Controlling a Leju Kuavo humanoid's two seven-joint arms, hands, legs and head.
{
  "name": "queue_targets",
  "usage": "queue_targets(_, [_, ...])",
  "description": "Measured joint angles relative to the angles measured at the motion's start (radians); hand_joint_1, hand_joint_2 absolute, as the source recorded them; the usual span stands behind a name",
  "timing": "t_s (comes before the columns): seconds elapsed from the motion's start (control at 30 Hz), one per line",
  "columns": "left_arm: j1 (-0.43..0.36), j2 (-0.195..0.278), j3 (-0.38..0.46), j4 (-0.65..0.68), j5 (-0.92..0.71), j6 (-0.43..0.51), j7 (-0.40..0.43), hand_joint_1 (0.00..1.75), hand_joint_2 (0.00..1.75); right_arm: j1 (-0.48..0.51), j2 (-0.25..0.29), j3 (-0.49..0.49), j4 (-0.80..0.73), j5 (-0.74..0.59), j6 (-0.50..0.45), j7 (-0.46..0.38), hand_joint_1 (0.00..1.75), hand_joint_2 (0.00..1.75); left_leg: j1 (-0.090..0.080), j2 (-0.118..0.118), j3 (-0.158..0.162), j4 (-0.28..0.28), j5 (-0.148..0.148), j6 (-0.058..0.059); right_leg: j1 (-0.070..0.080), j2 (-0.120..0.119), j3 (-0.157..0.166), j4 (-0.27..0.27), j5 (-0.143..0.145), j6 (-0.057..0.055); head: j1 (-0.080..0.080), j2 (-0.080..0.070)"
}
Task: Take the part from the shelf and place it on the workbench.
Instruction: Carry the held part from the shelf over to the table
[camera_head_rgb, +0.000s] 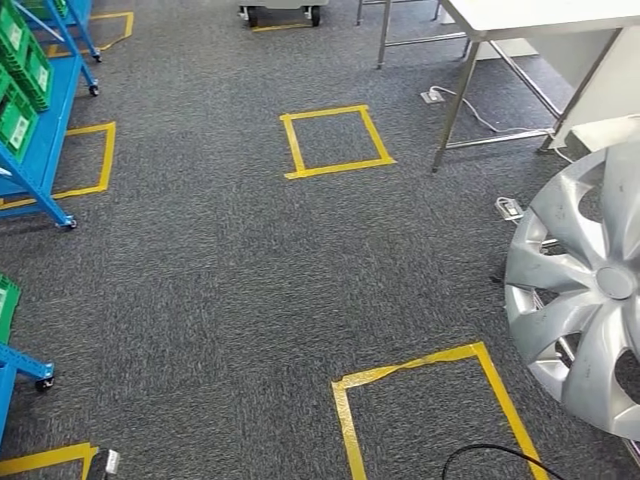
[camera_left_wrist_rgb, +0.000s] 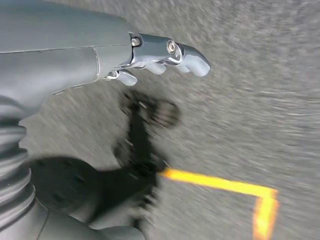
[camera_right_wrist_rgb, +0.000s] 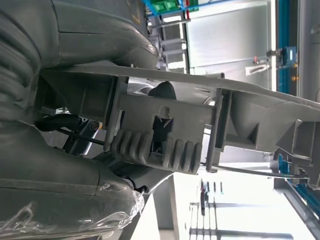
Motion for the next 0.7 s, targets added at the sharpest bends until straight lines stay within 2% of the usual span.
queue_targets(0.07, [0.001, 0.02, 0.038, 0.0, 0.039, -0.028, 0.006, 0.0, 1.75, -0.028, 0.0, 0.008, 0.032, -0.013, -0.011, -0.002, 1.75, 1.75, -0.005, 0.023, 0.007, 0.001, -0.007, -0.011, 0.005, -0.038, 0.07, -0.114, 0.033, -0.009, -0.002, 0.0])
queue_targets(0.1, [0.001, 0.032, 0.051, 0.0, 0.044, -0.036, 0.012, 0.0, 1.75, -0.045, -0.001, 0.018, 0.049, -0.018, -0.028, -0.007, 1.75, 1.75, -0.006, 0.034, 0.01, 0.001, -0.009, -0.017, 0.009, -0.047, 0.084, -0.14, 0.037, -0.017, -0.003, 0.0])
queue_targets(0.17, [0.0, 0.055, 0.064, 0.0, 0.037, -0.043, 0.021, 0.0, 1.75, -0.071, -0.007, 0.048, 0.076, -0.025, -0.072, -0.025, 1.75, 1.75, -0.006, 0.054, 0.017, -0.002, -0.011, -0.027, 0.014, -0.029, 0.082, -0.146, 0.037, -0.036, -0.005, 0.0])
queue_targets(0.2, [-0.001, 0.063, 0.066, 0.0, 0.029, -0.045, 0.022, 0.0, 1.75, -0.077, -0.012, 0.064, 0.084, -0.031, -0.09, -0.036, 1.75, 1.75, -0.003, 0.054, 0.019, -0.002, -0.014, -0.033, 0.014, -0.018, 0.081, -0.148, 0.039, -0.043, -0.005, 0.0])
queue_targets(0.23, [0.0, 0.07, 0.067, 0.0, 0.021, -0.047, 0.021, 0.0, 1.75, -0.08, -0.017, 0.078, 0.09, -0.039, -0.103, -0.046, 1.75, 1.75, -0.001, 0.04, 0.015, 0.008, -0.023, -0.038, 0.012, -0.007, 0.081, -0.152, 0.041, -0.049, -0.007, 0.0])
queue_targets(0.27, [0.001, 0.076, 0.067, 0.0, 0.013, -0.048, 0.018, 0.0, 1.75, -0.083, -0.021, 0.091, 0.094, -0.048, -0.112, -0.054, 1.75, 1.75, 0.001, 0.015, 0.001, 0.038, -0.044, -0.043, 0.01, 0.003, 0.083, -0.155, 0.044, -0.056, -0.008, 0.0])
queue_targets(0.33, [0.006, 0.085, 0.066, 0.001, 0.004, -0.046, 0.013, 0.0, 1.75, -0.087, -0.025, 0.113, 0.099, -0.063, -0.121, -0.064, 1.75, 1.75, 0.003, -0.04, -0.06, 0.161, -0.106, -0.046, 0.008, 0.024, 0.084, -0.158, 0.046, -0.063, -0.012, 0.0])
queue_targets(0.37, [0.01, 0.088, 0.066, 0.002, 0.0, -0.044, 0.012, 0.0, 1.75, -0.087, -0.026, 0.122, 0.101, -0.067, -0.122, -0.066, 1.75, 1.75, 0.002, -0.053, -0.098, 0.231, -0.132, -0.047, 0.009, 0.038, 0.083, -0.158, 0.046, -0.066, -0.013, 0.0])
queue_targets(0.4, [0.013, 0.09, 0.066, 0.002, -0.003, -0.041, 0.012, 0.0, 1.75, -0.085, -0.026, 0.129, 0.102, -0.069, -0.123, -0.067, 1.75, 1.75, 0.002, -0.058, -0.126, 0.276, -0.14, -0.047, 0.009, 0.052, 0.083, -0.158, 0.046, -0.066, -0.013, 0.0])
queue_targets(0.43, [0.016, 0.091, 0.065, 0.002, -0.005, -0.04, 0.012, 0.0, 1.75, -0.083, -0.027, 0.135, 0.103, -0.07, -0.123, -0.067, 1.75, 1.75, 0.002, -0.06, -0.138, 0.288, -0.128, -0.046, 0.009, 0.066, 0.084, -0.158, 0.046, -0.067, -0.013, 0.0])
queue_targets(0.47, [0.017, 0.092, 0.065, 0.003, -0.008, -0.039, 0.011, 0.0, 1.75, -0.082, -0.027, 0.139, 0.104, -0.07, -0.123, -0.067, 1.75, 1.75, 0.003, -0.063, -0.131, 0.259, -0.096, -0.044, 0.008, 0.082, 0.085, -0.158, 0.046, -0.066, -0.013, 0.0])
queue_targets(0.5, [0.018, 0.094, 0.065, 0.003, -0.008, -0.039, 0.011, 0.0, 1.75, -0.081, -0.027, 0.142, 0.105, -0.07, -0.123, -0.067, 1.75, 1.75, 0.004, -0.074, -0.108, 0.2, -0.055, -0.043, 0.007, 0.096, 0.086, -0.157, 0.047, -0.065, -0.013, 0.0])
queue_targets(0.53, [0.018, 0.096, 0.064, 0.003, -0.009, -0.039, 0.011, 0.0, 1.75, -0.081, -0.027, 0.145, 0.106, -0.071, -0.123, -0.068, 1.75, 1.75, 0.007, -0.103, -0.079, 0.13, -0.016, -0.043, 0.007, 0.11, 0.085, -0.156, 0.047, -0.062, -0.013, 0.0])
queue_targets(0.57, [0.018, 0.098, 0.064, 0.003, -0.009, -0.038, 0.011, 0.0, 1.75, -0.082, -0.027, 0.148, 0.107, -0.071, -0.123, -0.068, 1.75, 1.75, 0.011, -0.13, -0.053, 0.067, 0.009, -0.043, 0.006, 0.124, 0.082, -0.152, 0.046, -0.058, -0.012, 0.0])
queue_targets(0.6, [0.019, 0.099, 0.064, 0.003, -0.01, -0.037, 0.011, 0.0, 1.75, -0.082, -0.027, 0.152, 0.107, -0.072, -0.123, -0.069, 1.75, 1.75, 0.013, -0.152, -0.036, 0.026, 0.02, -0.042, 0.006, 0.138, 0.076, -0.15, 0.047, -0.052, -0.012, 0.0])
queue_targets(0.63, [0.019, 0.1, 0.063, 0.004, -0.012, -0.034, 0.011, 0.0, 1.75, -0.081, -0.028, 0.156, 0.108, -0.073, -0.123, -0.069, 1.75, 1.75, 0.014, -0.163, -0.029, 0.007, 0.02, -0.039, 0.005, 0.152, 0.071, -0.15, 0.05, -0.045, -0.012, 0.0])
queue_targets(0.67, [0.018, 0.101, 0.061, 0.004, -0.014, -0.03, 0.012, 0.0, 1.75, -0.078, -0.028, 0.158, 0.108, -0.073, -0.124, -0.07, 1.75, 1.75, 0.013, -0.152, -0.026, 0.001, 0.019, -0.034, 0.002, 0.166, 0.066, -0.153, 0.053, -0.038, -0.012, 0.0])
queue_targets(0.7, [0.017, 0.102, 0.059, 0.004, -0.017, -0.025, 0.015, 0.0, 1.75, -0.073, -0.028, 0.159, 0.108, -0.073, -0.125, -0.07, 1.75, 1.75, 0.012, -0.139, -0.026, -0.001, 0.022, -0.027, 0.0, 0.167, 0.061, -0.155, 0.056, -0.032, -0.012, 0.0])
